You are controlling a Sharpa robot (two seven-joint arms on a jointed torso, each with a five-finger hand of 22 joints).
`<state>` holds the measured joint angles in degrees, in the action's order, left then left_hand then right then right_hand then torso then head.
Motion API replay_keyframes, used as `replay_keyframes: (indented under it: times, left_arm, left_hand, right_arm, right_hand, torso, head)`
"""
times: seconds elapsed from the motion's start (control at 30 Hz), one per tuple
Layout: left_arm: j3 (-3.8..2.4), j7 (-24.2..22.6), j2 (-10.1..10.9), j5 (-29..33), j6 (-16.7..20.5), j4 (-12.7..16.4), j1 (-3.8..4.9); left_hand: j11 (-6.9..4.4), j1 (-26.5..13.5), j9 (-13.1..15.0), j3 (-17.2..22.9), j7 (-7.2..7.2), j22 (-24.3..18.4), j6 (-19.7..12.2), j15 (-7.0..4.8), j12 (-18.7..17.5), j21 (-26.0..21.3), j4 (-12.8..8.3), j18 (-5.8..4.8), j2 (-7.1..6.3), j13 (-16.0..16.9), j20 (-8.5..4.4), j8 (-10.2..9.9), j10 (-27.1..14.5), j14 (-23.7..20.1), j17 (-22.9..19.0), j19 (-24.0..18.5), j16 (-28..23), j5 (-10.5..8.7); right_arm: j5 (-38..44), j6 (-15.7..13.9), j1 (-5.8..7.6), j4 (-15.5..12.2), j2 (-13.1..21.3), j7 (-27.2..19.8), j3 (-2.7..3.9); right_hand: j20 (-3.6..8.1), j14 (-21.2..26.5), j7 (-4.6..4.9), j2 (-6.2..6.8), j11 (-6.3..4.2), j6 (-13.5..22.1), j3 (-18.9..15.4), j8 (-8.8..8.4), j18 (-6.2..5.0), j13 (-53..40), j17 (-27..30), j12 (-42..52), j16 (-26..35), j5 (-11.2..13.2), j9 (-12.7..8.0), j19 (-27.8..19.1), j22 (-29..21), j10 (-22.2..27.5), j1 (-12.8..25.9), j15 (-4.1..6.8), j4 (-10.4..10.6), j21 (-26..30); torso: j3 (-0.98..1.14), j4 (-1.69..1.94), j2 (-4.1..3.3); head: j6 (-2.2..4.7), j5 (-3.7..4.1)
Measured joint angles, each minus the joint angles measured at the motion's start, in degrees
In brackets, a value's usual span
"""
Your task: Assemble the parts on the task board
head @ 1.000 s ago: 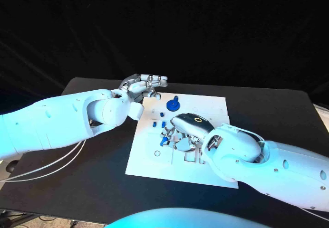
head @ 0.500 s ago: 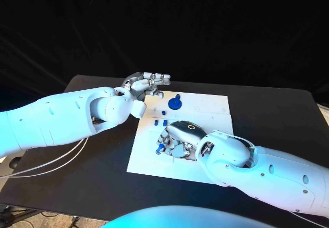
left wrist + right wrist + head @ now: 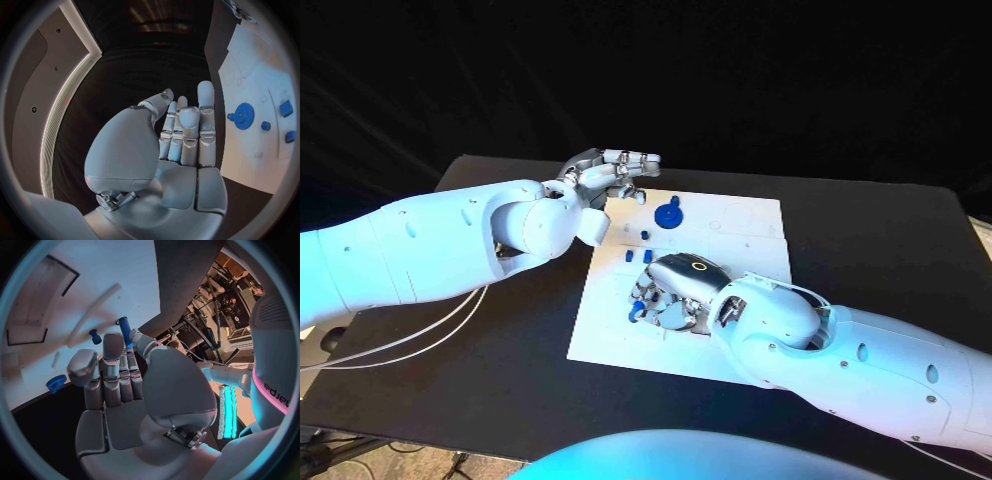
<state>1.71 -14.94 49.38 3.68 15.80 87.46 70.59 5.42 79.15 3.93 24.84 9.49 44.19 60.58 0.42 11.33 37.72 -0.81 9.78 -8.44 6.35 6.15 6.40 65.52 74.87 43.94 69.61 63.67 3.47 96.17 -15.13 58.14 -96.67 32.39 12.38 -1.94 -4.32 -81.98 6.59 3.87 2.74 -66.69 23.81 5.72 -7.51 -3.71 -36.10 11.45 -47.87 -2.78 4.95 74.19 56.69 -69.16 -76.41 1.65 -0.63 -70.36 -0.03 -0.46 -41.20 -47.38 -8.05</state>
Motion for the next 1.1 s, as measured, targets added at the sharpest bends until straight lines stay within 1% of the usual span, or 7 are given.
replay_keyframes:
  times: [0.6, 0.7, 0.83, 0.93, 0.97, 1.03, 1.1]
  left_arm:
    - [0.0, 0.1, 0.0, 0.0, -0.1, 0.0, 0.0]
    - [0.0, 0.1, 0.0, 0.0, -0.1, 0.0, 0.0]
    - [0.0, 0.1, 0.0, 0.0, -0.1, 0.0, 0.0]
    - [0.0, 0.1, 0.0, 0.0, -0.1, 0.0, 0.0]
    - [0.0, 0.1, 0.0, 0.0, -0.1, 0.0, 0.0]
    - [0.0, 0.2, 0.1, 0.0, -0.1, 0.0, 0.0]
    - [0.0, 0.2, 0.1, 0.0, -0.1, 0.0, 0.0]
  left_hand:
    - [0.0, 0.3, 0.0, 0.0, 0.0, 0.0, 0.0, 0.0, 0.0, 0.0, 0.0, 0.0, 0.3, 0.0, 0.0, 0.0, -0.4, 0.0, -0.1, 0.0, 0.0, 0.0]
    - [0.0, 0.3, 0.0, 0.0, 0.0, 0.0, 0.0, 0.0, 0.0, 0.0, 0.0, 0.0, 0.3, 0.0, 0.0, 0.0, -0.4, 0.0, -0.1, 0.0, 0.0, 0.0]
    - [0.0, 0.3, 0.0, 0.0, 0.0, 0.0, 0.0, 0.0, 0.0, 0.0, 0.0, 0.0, 0.3, 0.0, 0.0, 0.0, -0.4, 0.0, -0.1, 0.0, 0.0, 0.0]
    - [0.0, 0.3, 0.0, 0.0, 0.0, 0.0, 0.0, 0.0, 0.0, 0.0, 0.0, 0.0, 0.3, 0.0, 0.0, 0.0, -0.4, 0.0, -0.1, 0.0, 0.0, 0.0]
    - [0.0, 0.3, 0.0, 0.0, 0.0, 0.0, 0.0, 0.0, 0.0, 0.0, 0.0, 0.0, 0.3, 0.0, 0.0, 0.0, -0.4, 0.0, -0.1, 0.0, 0.0, 0.0]
    - [0.0, 0.3, 0.0, 0.0, 0.0, 0.0, 0.0, 0.0, 0.0, 0.0, 0.0, 0.0, 0.3, 0.0, 0.0, 0.0, -0.4, 0.0, -0.1, 0.0, 0.0, 0.0]
    - [0.0, 0.3, 0.0, 0.0, 0.0, 0.0, 0.0, 0.0, 0.0, 0.0, 0.0, 0.0, 0.3, 0.0, 0.0, 0.0, -0.4, 0.0, -0.1, 0.0, 0.0, 0.0]
  right_arm:
    - [1.9, 1.9, -0.01, 0.2, -0.8, 1.7, 0.03]
    - [2.1, 2.5, 0.03, 0.3, -1.2, 1.8, -0.02]
    - [2.3, 3.3, -0.14, 0.8, -1.7, 2.2, -0.4]
    - [2.4, 3.4, -0.31, 0.9, -1.7, 2.5, -0.47]
    - [2.5, 3.3, -0.33, 0.9, -1.7, 2.6, -0.48]
    - [2.5, 2.9, -0.35, 0.9, -1.6, 2.8, -0.48]
    - [2.5, 2.2, -0.41, 0.8, -1.3, 2.9, -0.48]
  right_hand:
    - [0.0, 0.0, 0.11, 0.01, 0.23, 0.1, 0.0, -0.23, 0.0, 0.0, 0.5, -0.3, 0.5, 0.0, 0.1, 0.0, -0.7, 0.2, 0.0, 0.0, 0.0, 0.0]
    - [-0.41, 0.5, 0.92, 0.35, 1.23, 1.0, 0.0, -0.46, 0.0, 0.1, 1.6, -1.4, 1.6, 0.0, 0.0, -0.9, -1.9, 1.3, 0.4, -0.45, 0.0, 0.9]
    - [-1.31, 2.0, 2.47, 2.47, 2.5, 4.7, -1.3, -2.03, -0.01, 0.2, 4.1, -3.4, 3.6, 0.0, -1.0, -3.4, -5.8, 5.4, 1.7, -1.98, 0.8, 3.4]
    - [-2.19, 3.5, 3.28, 3.96, 3.44, 7.4, -3.7, -2.04, -0.01, 0.1, 4.6, -4.0, 3.8, -0.3, -1.2, -5.7, -9.5, 8.7, 2.7, -2.67, 1.1, 6.1]
    - [-2.42, 3.9, 3.44, 4.2, 3.62, 8.2, -4.7, -2.04, -0.02, 0.0, 4.7, -4.0, 3.8, -0.3, -1.2, -6.4, -10.5, 9.6, 3.0, -2.89, 1.3, 6.8]
    - [-2.84, 4.4, 3.9, 4.29, 3.98, 9.1, -6.6, -2.04, -0.92, -0.1, 4.9, -4.0, 3.8, -0.3, -1.2, -7.2, -12.0, 10.9, 3.1, -3.3, 1.6, 7.9]
    - [-3.09, 5.0, 4.02, 4.54, 4.25, 10.2, -8.6, -2.04, -0.91, -0.2, 5.1, -3.2, 3.8, -0.3, -1.2, -8.0, -13.3, 12.2, 2.9, -3.3, 1.9, 8.9]
  torso:
    - [-0.01, 0.01, 0.03]
    - [-0.02, 0.01, 0.03]
    - [-0.02, 0.02, 0.03]
    - [-0.02, 0.03, 0.03]
    - [-0.02, 0.03, 0.03]
    - [-0.02, 0.02, 0.03]
    - [-0.02, 0.02, 0.03]
  head:
    - [-0.29, 0.05]
    - [-0.32, 0.01]
    - [-0.38, -0.02]
    - [-0.41, -0.04]
    - [-0.43, -0.05]
    - [-0.46, -0.05]
    - [-0.47, -0.07]
